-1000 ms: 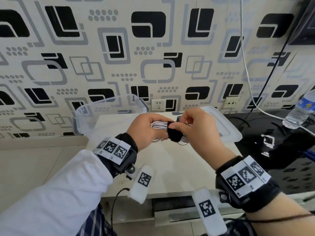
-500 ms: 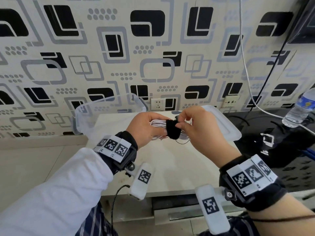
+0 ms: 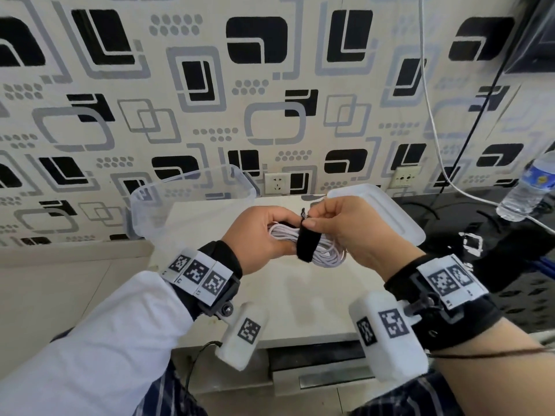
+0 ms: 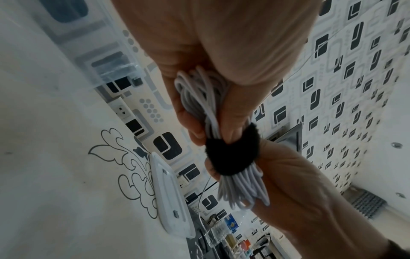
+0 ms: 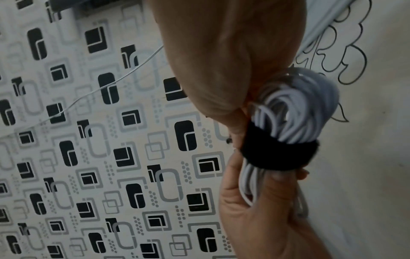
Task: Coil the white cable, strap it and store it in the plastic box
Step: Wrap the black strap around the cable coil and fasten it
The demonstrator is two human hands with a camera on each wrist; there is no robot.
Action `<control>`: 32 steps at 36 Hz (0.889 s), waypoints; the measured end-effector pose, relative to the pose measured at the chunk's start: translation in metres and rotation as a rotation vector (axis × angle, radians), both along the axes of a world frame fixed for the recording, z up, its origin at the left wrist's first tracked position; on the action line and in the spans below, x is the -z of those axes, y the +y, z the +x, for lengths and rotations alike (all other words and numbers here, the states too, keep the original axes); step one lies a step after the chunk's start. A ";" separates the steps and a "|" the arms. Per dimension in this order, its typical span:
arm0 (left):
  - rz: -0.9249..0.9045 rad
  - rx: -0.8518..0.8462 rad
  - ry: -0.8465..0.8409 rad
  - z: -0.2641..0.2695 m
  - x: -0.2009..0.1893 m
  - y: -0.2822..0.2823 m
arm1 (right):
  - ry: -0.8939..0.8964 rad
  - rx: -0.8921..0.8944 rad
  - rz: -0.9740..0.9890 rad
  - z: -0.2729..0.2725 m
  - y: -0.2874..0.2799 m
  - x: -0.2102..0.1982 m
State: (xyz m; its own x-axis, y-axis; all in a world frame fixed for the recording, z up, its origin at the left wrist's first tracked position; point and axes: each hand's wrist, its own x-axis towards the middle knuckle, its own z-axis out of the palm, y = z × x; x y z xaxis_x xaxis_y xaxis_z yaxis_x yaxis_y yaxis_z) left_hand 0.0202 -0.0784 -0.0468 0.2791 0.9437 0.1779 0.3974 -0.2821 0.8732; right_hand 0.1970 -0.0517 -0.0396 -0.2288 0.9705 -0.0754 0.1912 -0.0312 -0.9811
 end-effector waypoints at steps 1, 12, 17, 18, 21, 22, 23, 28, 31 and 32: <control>-0.001 -0.001 0.000 0.000 0.000 -0.001 | 0.000 -0.013 -0.026 0.000 0.000 0.000; 0.034 -0.045 0.029 0.000 -0.004 0.002 | 0.031 -0.204 -0.385 0.005 -0.009 0.000; 0.025 0.006 0.085 -0.002 -0.008 0.002 | 0.153 -0.149 -0.420 0.002 -0.008 0.003; 0.001 0.038 0.071 -0.003 -0.010 0.003 | 0.175 -0.149 -0.433 0.001 -0.009 0.003; -0.118 0.110 -0.069 -0.008 -0.013 0.006 | 0.192 -0.133 -0.435 0.000 -0.009 0.003; -0.136 0.108 -0.099 -0.009 -0.013 0.008 | 0.180 -0.130 -0.428 -0.001 -0.009 0.002; -0.140 0.091 -0.110 -0.011 -0.013 0.009 | 0.170 -0.133 -0.419 -0.001 -0.008 0.002; -0.134 -0.096 -0.088 -0.015 -0.010 0.015 | 0.125 -0.142 -0.395 -0.006 -0.007 0.001; -0.131 -0.133 0.028 -0.018 -0.008 0.021 | 0.079 -0.131 -0.386 -0.008 -0.008 0.004; -0.128 -0.133 0.072 -0.018 -0.007 0.022 | 0.074 -0.132 -0.389 -0.009 -0.008 0.005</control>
